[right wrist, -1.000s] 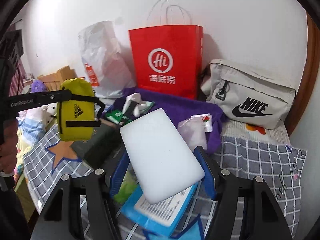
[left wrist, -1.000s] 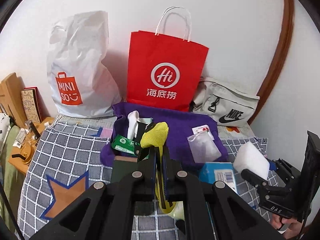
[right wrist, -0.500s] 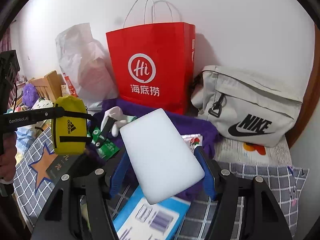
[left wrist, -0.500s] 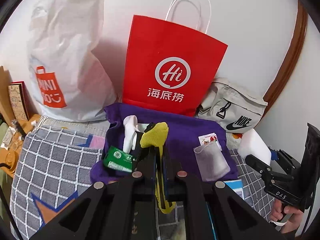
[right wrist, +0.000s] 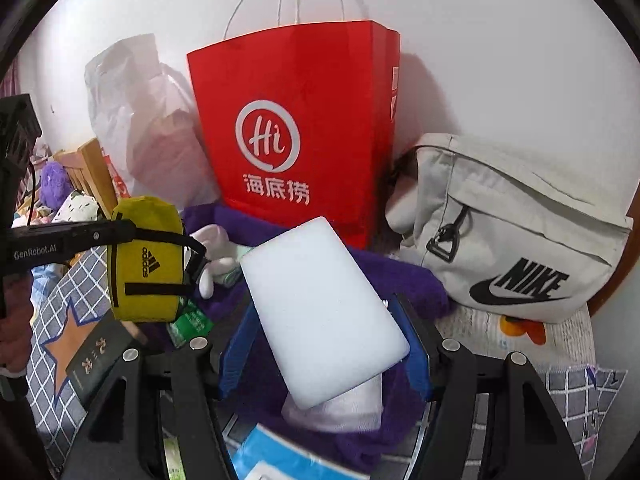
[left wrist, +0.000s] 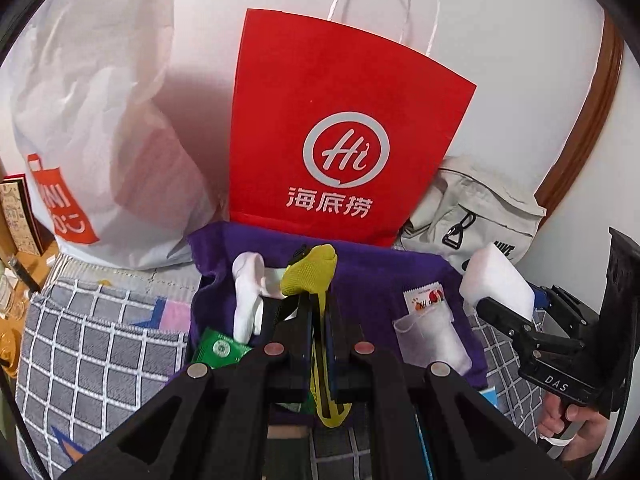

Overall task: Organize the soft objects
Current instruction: 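Carry the yellow pouch and white sponge onto the purple towel and open both tools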

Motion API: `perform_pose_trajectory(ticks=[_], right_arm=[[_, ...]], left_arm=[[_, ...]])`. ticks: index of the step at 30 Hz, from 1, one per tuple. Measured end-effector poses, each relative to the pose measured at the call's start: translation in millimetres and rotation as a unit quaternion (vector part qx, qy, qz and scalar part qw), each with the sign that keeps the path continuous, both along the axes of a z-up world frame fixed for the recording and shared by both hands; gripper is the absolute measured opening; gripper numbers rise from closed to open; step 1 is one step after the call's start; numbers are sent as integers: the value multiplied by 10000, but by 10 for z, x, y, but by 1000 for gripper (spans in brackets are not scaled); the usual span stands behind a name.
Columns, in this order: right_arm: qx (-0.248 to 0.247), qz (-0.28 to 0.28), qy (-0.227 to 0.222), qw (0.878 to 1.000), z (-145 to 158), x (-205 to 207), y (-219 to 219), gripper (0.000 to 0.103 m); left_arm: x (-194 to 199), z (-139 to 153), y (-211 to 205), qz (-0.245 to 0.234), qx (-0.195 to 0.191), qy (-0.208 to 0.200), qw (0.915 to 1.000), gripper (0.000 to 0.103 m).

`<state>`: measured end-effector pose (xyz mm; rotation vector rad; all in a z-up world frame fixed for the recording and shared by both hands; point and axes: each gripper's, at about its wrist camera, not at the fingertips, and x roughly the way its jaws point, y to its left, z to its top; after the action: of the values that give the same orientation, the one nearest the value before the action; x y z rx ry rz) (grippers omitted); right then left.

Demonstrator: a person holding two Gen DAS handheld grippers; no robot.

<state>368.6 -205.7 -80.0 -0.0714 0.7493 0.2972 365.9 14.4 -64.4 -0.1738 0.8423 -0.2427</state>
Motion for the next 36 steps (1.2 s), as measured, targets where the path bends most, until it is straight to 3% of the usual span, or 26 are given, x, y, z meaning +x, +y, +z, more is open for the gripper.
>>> perform_pose_trajectory(ticks=[8, 17, 28, 36], right_arm=[[90, -6, -27, 10000, -52, 204, -4, 65], [-160, 84, 509, 9985, -467, 444, -49, 65], [-8, 35, 742, 9972, -669, 580, -96, 65], [-183, 180, 1075, 9939, -831, 648, -28, 66]], left_arm=[[270, -200, -90, -93, -178, 259, 9995, 6], [438, -428, -144, -433, -443, 508, 9968, 6], [552, -588, -222, -518, -292, 639, 9962, 6], [616, -710, -220, -471, -239, 823, 9952, 6]])
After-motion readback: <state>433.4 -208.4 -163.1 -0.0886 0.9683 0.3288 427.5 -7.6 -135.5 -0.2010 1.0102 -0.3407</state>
